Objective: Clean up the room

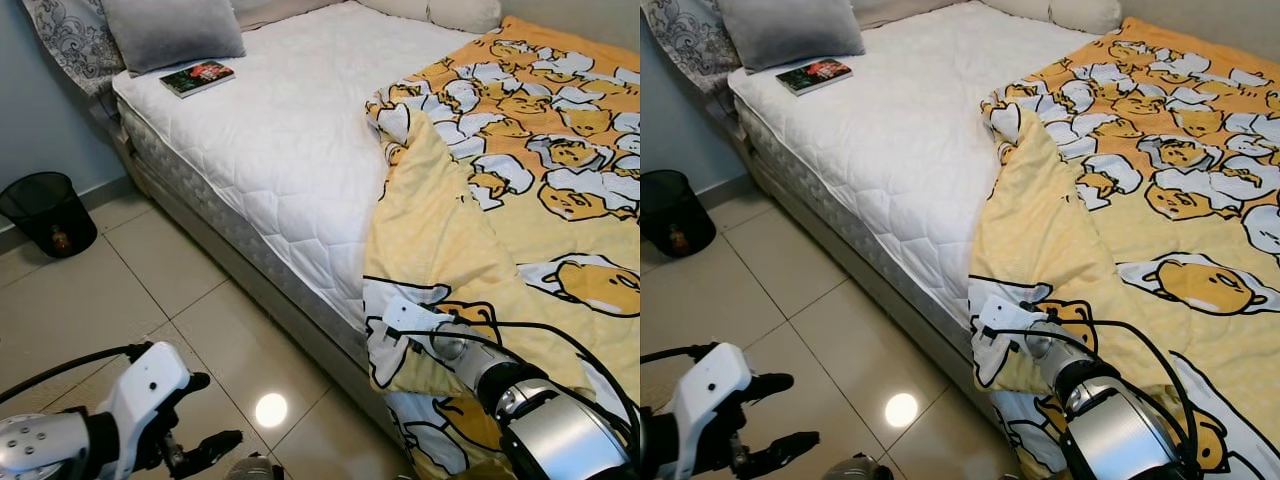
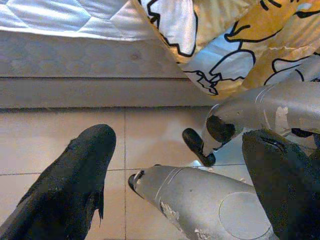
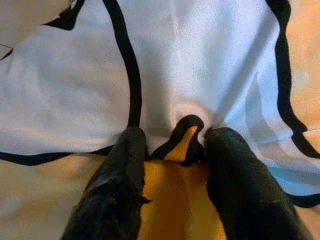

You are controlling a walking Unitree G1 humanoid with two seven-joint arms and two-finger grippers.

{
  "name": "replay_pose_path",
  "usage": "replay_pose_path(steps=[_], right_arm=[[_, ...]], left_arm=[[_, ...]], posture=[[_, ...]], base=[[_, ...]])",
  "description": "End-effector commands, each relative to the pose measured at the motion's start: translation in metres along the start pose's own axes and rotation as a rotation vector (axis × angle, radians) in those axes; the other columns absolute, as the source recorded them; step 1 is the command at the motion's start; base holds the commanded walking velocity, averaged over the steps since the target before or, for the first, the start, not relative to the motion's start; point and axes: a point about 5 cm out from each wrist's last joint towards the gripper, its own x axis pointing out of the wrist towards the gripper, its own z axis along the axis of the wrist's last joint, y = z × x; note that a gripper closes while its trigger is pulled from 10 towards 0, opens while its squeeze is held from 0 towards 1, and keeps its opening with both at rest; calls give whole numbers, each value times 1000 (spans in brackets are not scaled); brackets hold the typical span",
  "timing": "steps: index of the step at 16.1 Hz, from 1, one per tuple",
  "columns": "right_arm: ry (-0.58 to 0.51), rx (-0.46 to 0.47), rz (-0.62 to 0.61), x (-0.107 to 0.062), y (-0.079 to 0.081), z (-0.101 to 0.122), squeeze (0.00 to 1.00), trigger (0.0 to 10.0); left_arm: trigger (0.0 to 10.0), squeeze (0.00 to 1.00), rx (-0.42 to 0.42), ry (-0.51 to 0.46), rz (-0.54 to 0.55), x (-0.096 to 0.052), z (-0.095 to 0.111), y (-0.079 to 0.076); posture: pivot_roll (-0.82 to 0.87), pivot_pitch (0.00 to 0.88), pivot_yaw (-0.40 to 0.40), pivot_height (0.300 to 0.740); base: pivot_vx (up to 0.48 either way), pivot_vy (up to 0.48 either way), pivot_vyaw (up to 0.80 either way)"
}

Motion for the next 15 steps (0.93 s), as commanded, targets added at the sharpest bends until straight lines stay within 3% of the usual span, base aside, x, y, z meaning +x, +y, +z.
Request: replay_pose_path(steps=[1, 8, 15], right_arm=[[18, 15, -18, -1, -6, -2, 0, 0], [11, 74, -42, -1, -10, -3, 0, 0], [-5, 108, -49, -1, -11, -3, 0, 0]], left_arm=[[10000, 0, 10, 10, 8, -4, 2, 0], [10000, 0, 1, 26, 27, -12, 0, 0], [10000, 0, -10, 25, 42, -10, -8, 6]], posture=[[336, 90, 16, 740], [363, 106, 27, 740], [358, 92, 20, 740]], base=[[0, 0, 0], [0, 0, 0], [0, 0, 0]])
